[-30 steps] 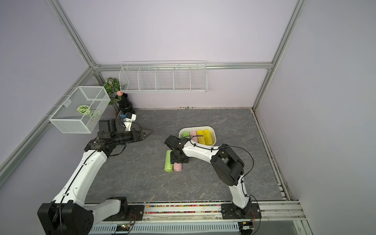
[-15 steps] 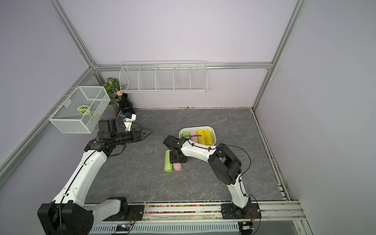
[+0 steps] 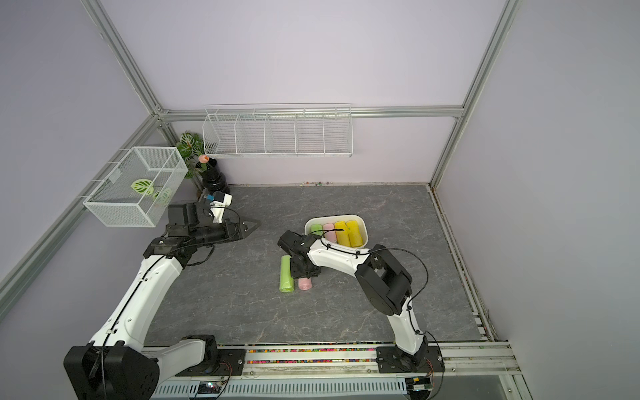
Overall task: Put the roll of trash bags into the storage box
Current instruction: Pick up the roll of trash bags from the center of the board, then place the roll of trash bags in the storage box.
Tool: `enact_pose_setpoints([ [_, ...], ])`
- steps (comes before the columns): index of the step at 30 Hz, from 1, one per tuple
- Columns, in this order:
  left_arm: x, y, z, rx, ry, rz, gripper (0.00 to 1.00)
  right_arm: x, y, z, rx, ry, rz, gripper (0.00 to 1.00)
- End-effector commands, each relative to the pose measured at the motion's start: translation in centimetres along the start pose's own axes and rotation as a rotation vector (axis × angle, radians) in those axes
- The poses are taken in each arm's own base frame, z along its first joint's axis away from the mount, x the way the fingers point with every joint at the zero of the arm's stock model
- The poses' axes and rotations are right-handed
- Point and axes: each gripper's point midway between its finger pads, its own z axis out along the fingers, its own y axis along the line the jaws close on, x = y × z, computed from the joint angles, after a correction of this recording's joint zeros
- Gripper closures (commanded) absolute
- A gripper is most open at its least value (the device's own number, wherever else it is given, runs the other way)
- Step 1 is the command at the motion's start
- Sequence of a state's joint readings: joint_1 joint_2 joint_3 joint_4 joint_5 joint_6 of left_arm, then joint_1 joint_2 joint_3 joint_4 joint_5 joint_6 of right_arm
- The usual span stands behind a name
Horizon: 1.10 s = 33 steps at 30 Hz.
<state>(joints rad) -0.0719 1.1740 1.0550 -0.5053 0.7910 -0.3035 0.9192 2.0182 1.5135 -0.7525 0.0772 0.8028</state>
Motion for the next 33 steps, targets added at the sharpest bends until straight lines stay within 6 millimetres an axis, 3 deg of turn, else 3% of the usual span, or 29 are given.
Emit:
enact_pose_setpoints([
  [1,0.0,-0.4,-0.3,0.016,-0.01,0.016,0.01,-0.5,-0.9,-3.9,0.025,-0.067,-0.038,0.66],
  [7,0.1,-0.3,-0.2,0.017,-0.008,0.015,0.01,-1.2,-1.7,-7.6,0.039,-0.149,-0.125,0.67],
  [13,0.0,-0.4,-0.3,0.02,-0.01,0.017,0.01,-2.4,-4.3,-9.8,0.137,-0.191,-0.219,0.68],
  [16,0.0,-0.5,-0.3,0.021,-0.01,0.017,0.01,-3.4,-5.7,-9.9,0.111,-0.186,-0.227,0.69],
  [23,0.0,-0.5,-0.4,0.015,-0.014,0.021,0.01,-6.8,-11.6,-10.9,0.187,-0.19,-0.167,0.69],
  [30,0.1,-0.5,-0.5,0.014,-0.016,0.022,0.01,-9.1,-15.9,-9.3,0.188,-0.135,-0.087,0.7],
  [33,0.0,-0.5,-0.5,0.015,-0.016,0.022,0.01,-10.2,-16.8,-9.0,0.184,-0.123,-0.063,0.7],
])
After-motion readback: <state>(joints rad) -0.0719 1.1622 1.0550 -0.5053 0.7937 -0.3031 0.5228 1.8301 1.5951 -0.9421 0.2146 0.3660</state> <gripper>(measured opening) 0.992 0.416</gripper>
